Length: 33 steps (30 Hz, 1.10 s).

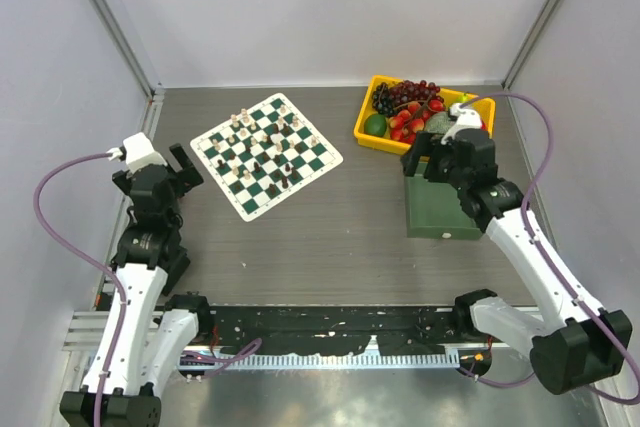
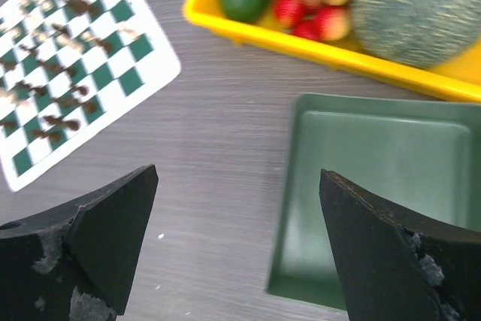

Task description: Set up the chess pieces on the board

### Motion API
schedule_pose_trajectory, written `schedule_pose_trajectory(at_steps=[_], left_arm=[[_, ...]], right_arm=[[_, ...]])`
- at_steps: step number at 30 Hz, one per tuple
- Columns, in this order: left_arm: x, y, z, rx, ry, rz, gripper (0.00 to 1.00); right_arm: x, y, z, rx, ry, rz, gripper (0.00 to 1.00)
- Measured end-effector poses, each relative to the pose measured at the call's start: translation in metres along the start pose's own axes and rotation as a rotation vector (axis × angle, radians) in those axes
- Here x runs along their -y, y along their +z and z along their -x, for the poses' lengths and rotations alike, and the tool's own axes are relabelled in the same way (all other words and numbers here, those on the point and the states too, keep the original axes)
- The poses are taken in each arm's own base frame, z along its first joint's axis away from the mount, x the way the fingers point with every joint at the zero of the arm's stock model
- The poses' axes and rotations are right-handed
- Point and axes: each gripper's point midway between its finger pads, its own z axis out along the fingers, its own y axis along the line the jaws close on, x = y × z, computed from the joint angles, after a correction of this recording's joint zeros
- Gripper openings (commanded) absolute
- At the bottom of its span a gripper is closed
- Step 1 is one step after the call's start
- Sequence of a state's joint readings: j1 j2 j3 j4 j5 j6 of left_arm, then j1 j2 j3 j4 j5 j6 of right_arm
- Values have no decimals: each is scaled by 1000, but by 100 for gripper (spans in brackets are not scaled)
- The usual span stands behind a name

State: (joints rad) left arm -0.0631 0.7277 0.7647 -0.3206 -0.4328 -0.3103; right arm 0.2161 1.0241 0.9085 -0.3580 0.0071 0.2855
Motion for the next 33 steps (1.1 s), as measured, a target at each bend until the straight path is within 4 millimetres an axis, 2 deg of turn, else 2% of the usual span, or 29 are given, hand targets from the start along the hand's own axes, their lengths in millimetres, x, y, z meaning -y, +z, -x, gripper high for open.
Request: schedule_pose_trajectory(at_steps=[3,6,10,12,16,17,20,23,26,31,33], left_arm=[[-4,-4,7,32,-46,21,99],[-7,-7,13,57,-71,32,99],[-6,-12,17,71,-79,15,99],[0,-15,17,70,-74,-27,99],[11,-27,16,72,-74,-121,99],[13,-30,16,76,-74,-139,99],[16,-38,15,82,-68,-184,99],[19,-41,15,82,-60,-206,99],[19,-39,4,36,-25,-206,99],[17,-36,-7,-11,3,-194,99],[16,-37,-9,-19,12,-193,99]], right_arm=[[-47,-2,0,-10,-46,110,95],[-87,0,14,24,4,168,96],[-100,2,34,115,102,215,95],[-107,4,33,144,143,275,95],[-120,22,12,57,173,325,100],[-125,30,8,27,176,327,95],[-133,51,-6,-48,198,322,89],[-133,67,-32,-131,236,297,86],[-135,80,-57,-201,248,271,83],[-143,104,-114,-355,224,211,79],[-147,117,-129,-393,207,179,78]])
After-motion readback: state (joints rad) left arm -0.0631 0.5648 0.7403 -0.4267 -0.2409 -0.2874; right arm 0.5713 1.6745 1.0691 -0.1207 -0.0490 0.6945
